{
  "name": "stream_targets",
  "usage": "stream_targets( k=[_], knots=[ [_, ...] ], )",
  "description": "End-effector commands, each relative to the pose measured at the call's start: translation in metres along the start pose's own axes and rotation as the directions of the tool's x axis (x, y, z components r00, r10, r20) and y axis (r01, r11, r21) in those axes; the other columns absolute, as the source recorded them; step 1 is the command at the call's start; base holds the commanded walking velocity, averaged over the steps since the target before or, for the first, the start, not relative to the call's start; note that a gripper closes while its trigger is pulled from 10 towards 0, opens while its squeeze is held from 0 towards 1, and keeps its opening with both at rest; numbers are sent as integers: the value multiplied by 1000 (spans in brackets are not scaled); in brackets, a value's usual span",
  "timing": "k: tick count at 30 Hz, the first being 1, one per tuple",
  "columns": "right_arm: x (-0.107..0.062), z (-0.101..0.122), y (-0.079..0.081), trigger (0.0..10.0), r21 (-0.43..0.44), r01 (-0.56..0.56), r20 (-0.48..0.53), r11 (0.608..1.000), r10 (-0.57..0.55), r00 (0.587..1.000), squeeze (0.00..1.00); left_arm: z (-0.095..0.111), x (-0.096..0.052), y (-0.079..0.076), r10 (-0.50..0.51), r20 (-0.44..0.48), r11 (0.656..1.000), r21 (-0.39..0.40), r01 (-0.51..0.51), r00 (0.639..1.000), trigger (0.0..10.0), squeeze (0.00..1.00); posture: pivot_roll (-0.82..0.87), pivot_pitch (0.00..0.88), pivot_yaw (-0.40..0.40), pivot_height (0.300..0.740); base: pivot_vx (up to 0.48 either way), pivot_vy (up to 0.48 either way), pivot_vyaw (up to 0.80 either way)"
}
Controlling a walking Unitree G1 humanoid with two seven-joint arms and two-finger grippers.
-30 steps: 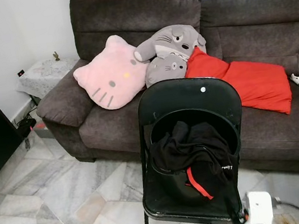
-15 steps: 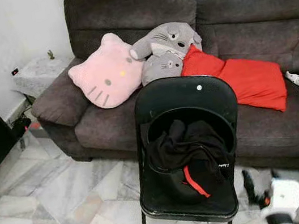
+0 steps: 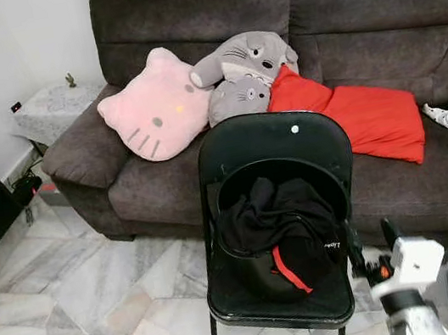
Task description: Hang hanger
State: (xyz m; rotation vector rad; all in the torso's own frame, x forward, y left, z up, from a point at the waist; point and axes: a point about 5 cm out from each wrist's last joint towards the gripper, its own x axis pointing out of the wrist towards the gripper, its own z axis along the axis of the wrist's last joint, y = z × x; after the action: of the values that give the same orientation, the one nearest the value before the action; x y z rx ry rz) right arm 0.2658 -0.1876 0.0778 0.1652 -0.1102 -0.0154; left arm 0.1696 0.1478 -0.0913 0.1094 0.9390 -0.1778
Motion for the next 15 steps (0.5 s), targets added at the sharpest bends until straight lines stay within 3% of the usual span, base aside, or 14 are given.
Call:
stream_targets(
  k=[1,5,11,12,13,14,15],
  knots=[
    [3,4,-3,10000,14,21,-8,1000,-21,1000,0,-4,-1,1,0,-13,1000,-7,0,1000,10000,0,-112,61,10,740,0,0,0],
    [18,2,-5,10000,62,38,-42,997,-36,998,0,-4,-1,1,-2,-14,1000,-7,2,1000,10000,0,-106,75,18,740,0,0,0],
    [18,-12,11,10000,94,-53,-112,994,64,992,0,-5,-1,2,-1,-16,1000,-6,1,1000,10000,0,-102,85,21,740,0,0,0],
    [17,-14,13,3176,88,-61,-126,994,72,989,0,-5,-1,3,-1,-17,1000,-6,1,1000,10000,0,-100,88,23,740,0,0,0],
    [17,-15,13,3176,84,-62,-138,995,73,988,0,-5,-1,3,0,-17,1000,-5,0,1000,10000,0,-100,89,24,740,0,0,0],
    [15,-18,13,0,85,-58,-159,995,71,985,0,-5,-1,3,0,-17,1000,-3,0,1000,10000,0,-99,91,25,740,0,0,0],
    [15,-18,13,0,85,-58,-159,995,71,985,0,-5,-1,3,0,-17,1000,-3,0,1000,10000,0,-99,91,25,740,0,0,0]
  ],
)
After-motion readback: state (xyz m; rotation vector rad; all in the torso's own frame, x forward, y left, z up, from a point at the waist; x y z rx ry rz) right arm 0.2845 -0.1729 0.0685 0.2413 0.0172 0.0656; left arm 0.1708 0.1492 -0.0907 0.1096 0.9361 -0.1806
